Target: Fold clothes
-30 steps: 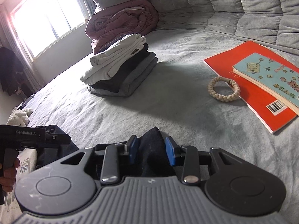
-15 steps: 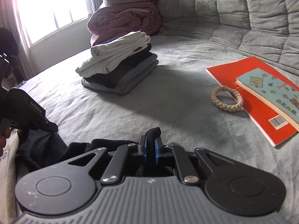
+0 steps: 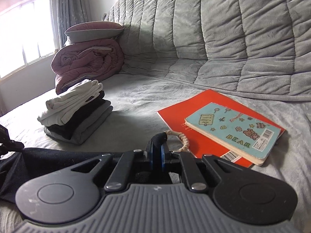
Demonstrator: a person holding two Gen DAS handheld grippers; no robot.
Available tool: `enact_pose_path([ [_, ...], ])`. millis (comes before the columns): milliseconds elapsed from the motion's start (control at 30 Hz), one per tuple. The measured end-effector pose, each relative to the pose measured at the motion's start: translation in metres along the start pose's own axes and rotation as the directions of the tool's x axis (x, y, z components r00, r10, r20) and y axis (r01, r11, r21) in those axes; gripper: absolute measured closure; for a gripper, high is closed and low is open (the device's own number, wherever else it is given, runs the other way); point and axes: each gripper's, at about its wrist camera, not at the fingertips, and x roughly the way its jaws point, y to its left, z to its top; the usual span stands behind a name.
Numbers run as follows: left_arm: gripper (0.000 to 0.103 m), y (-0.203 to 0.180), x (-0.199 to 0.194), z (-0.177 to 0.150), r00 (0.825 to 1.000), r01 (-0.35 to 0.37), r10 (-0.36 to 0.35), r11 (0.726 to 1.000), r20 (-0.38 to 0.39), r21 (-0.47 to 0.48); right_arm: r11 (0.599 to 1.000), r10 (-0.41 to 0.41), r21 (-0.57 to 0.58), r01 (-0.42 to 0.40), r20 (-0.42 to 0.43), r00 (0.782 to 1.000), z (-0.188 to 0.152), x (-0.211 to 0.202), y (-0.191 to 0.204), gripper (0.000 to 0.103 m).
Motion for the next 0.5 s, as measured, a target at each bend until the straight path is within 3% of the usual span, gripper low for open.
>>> enact_pose_path([
  [300,0.1,0.004,0.034,-0.022,1.0,-0.007,0.006,0.998,0.01,0.066,0.999,-0.04,-0.006,0.04,-0.005,0.999,-0.003,0.016,-0.008,0.094],
  [333,0.096,0.003,0.032,-0.023,1.0,0.006,-0.008,0.996,0.016,0.09,0.999,-0.039,-0.005,0.039,-0.01,0.999,-0.003,0.019,-0.009,0.094],
  [400,0.075,-0.001,0.026,-0.024,0.999,0.045,-0.047,0.989,0.013,0.14,0.999,-0.037,-0.005,0.037,-0.021,0.999,-0.005,0.023,-0.009,0.089],
  [433,0.059,-0.003,0.022,-0.025,0.998,0.061,-0.064,0.985,0.011,0.162,0.999,-0.036,-0.005,0.036,-0.026,0.999,-0.006,0.025,-0.009,0.087],
  [467,0.05,-0.005,0.018,-0.027,0.997,0.077,-0.08,0.98,0.008,0.184,1.0,-0.029,0.008,0.029,-0.031,0.999,-0.005,0.025,-0.012,0.084],
  [500,0.049,-0.007,0.014,-0.028,0.995,0.094,-0.097,0.973,0.006,0.21,0.999,-0.017,0.028,0.018,-0.035,0.999,-0.003,0.023,-0.015,0.077],
])
